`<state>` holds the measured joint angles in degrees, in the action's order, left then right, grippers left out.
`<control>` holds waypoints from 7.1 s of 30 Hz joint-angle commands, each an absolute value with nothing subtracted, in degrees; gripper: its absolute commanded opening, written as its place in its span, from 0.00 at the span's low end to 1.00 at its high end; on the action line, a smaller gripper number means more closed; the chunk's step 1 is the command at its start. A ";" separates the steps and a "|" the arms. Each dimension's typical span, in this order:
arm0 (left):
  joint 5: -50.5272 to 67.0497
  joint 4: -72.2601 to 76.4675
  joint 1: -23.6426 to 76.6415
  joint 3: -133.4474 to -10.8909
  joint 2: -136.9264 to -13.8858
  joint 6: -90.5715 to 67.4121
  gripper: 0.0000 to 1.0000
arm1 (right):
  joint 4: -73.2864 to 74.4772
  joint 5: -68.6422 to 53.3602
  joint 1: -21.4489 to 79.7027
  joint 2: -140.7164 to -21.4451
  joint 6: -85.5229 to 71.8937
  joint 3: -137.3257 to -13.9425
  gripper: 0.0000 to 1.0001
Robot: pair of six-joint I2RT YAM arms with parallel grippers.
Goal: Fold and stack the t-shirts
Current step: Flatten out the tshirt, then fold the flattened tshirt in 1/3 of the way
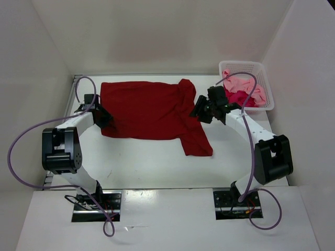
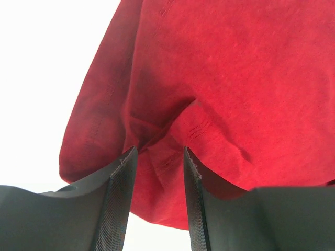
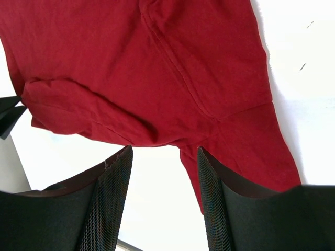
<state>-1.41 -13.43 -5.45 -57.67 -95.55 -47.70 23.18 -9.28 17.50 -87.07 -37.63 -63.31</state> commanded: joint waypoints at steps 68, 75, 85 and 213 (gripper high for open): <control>9.93 -17.05 -12.04 -60.38 -78.40 -39.02 0.00 | 46.84 9.21 51.67 -89.02 -46.05 -62.65 0.63; 11.60 -17.05 -12.04 -57.66 -77.17 -38.50 0.00 | 50.71 17.49 52.73 -94.39 -44.74 -66.27 0.60; 13.36 -15.47 -12.04 -55.99 -76.64 -38.50 0.00 | 51.94 20.12 53.26 -99.58 -44.21 -68.37 0.53; 12.40 -21.46 -21.97 -48.25 -65.65 -43.94 0.00 | 40.71 -9.67 11.60 -74.34 -40.70 -64.06 0.00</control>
